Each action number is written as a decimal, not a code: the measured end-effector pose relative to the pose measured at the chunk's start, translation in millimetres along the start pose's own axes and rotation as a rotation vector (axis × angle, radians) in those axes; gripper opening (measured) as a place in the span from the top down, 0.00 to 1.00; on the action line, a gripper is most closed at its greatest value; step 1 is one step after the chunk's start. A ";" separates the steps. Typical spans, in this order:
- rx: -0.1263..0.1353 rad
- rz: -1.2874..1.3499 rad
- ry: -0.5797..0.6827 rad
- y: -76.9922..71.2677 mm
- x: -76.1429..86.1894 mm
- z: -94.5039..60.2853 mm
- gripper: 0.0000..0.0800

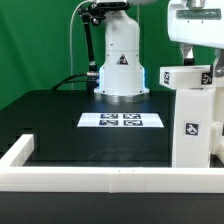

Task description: Assemble cabinet

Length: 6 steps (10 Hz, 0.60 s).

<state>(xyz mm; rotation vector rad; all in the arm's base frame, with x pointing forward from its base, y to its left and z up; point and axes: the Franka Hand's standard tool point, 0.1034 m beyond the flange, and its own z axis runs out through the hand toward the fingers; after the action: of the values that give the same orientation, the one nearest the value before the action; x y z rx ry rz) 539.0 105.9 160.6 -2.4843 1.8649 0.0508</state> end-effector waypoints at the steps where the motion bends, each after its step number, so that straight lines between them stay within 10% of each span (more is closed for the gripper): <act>1: 0.006 0.003 -0.011 -0.5 -1.7 -6.7 0.01; 6: 0.027 -0.050 -0.042 -3.2 -6.3 -25.8 0.00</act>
Offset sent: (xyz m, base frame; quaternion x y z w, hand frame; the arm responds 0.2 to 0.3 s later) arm 0.0035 -0.0002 0.0249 -0.0046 -0.0303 0.0363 0.9989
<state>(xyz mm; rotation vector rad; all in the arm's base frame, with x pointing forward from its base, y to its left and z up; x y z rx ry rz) 540.4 111.6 186.6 -2.4900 1.7753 0.0752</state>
